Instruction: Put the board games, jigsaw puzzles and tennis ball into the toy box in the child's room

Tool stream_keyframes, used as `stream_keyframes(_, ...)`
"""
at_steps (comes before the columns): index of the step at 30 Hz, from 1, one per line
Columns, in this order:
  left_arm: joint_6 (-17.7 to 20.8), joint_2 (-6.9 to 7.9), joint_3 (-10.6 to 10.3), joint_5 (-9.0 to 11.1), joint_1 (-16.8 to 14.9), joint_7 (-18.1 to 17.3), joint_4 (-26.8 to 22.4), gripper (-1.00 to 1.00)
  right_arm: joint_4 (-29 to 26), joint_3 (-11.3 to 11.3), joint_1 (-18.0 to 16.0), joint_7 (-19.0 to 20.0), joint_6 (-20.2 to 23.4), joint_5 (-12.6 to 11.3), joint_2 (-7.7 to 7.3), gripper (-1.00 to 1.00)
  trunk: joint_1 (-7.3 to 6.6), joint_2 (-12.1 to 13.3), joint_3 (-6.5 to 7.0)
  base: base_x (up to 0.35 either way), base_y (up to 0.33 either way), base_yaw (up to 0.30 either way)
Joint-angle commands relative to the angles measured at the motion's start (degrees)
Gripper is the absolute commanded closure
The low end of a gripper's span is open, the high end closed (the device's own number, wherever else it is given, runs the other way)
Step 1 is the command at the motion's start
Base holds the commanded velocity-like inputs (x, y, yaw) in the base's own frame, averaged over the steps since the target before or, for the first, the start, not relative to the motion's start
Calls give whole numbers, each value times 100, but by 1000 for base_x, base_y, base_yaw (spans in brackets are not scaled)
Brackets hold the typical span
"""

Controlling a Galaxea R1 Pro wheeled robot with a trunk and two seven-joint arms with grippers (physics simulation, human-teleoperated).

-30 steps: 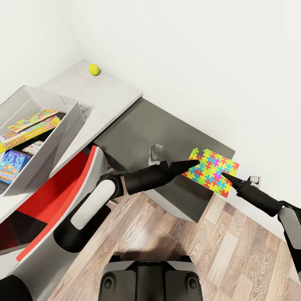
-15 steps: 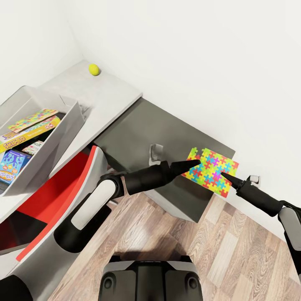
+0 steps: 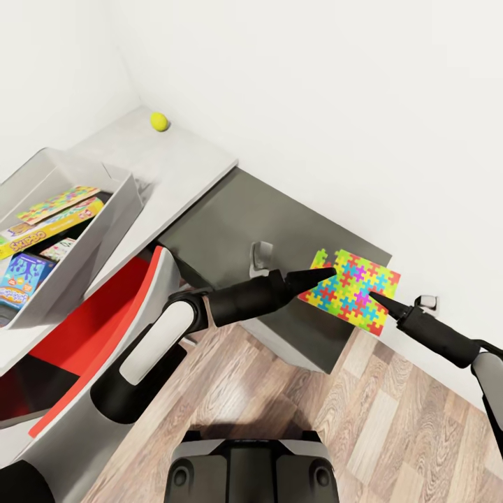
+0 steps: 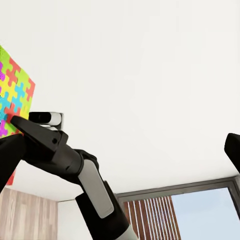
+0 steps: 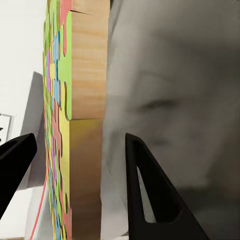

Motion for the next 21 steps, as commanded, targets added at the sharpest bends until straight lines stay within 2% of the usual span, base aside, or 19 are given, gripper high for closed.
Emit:
stream_keyframes(1,7,2,-5,5,-2,-17,1,-100,-22,-5,5,9,33,-6,-1,100,4,-8,3,0,0,0)
stream_keyframes(10,14,-49,-10,5,6,-43,1,-100,-93,-10,31,-1,54,-4,9,100,4,-8,85,0,0,0)
stream_keyframes(15,21,-197,-13,5,8,-71,1,-100,-104,-7,35,-16,56,8,13,100,4,-8,131,0,0,0)
stream_keyframes(21,23,-248,-15,5,8,-83,1,-100,-107,-4,35,-25,54,21,13,100,4,-8,187,0,0,0)
